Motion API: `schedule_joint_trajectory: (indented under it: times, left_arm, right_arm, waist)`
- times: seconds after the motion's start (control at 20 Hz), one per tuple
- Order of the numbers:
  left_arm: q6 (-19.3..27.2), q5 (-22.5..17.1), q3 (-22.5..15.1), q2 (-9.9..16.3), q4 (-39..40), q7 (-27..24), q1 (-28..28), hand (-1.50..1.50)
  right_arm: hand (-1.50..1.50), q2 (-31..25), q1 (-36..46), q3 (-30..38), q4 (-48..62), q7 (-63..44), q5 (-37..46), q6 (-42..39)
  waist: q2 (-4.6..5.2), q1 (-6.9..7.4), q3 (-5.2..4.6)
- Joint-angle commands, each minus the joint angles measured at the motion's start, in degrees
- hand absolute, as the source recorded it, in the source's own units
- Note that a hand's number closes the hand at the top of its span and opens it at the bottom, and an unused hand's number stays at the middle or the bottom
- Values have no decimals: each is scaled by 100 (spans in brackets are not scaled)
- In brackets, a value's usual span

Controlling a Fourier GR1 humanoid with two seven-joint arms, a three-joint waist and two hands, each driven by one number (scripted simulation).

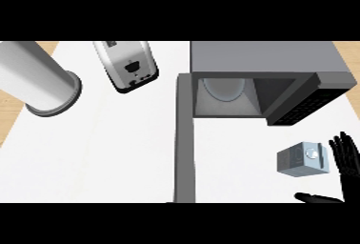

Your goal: Pick up the milk, place it into the microwave and close the microwave

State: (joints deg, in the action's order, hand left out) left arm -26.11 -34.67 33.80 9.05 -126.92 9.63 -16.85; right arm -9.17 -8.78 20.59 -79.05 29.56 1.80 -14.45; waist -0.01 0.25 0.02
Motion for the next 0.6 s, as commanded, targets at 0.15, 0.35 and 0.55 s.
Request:
schedule_joint_trajectory:
  times: [0.15, 0.35, 0.55]
  left_arm:
    - [-30, 301, -37, -352, -15, -28, 107, -150]
    - [-280, 124, 114, -263, 2, 9, 33, -150]
    - [-467, -231, 364, -323, -40, 110, -223, -150]
  right_arm:
    - [-150, -380, 426, 115, 931, 483, 64, -116]
    - [-150, -376, 838, 114, 2524, 1685, 456, 217]
    - [-150, -345, 1211, 14, 3055, 1871, 640, 587]
  waist:
    - [-2, -11, -2]
    - [4, 12, 2]
    - [2, 25, 0]
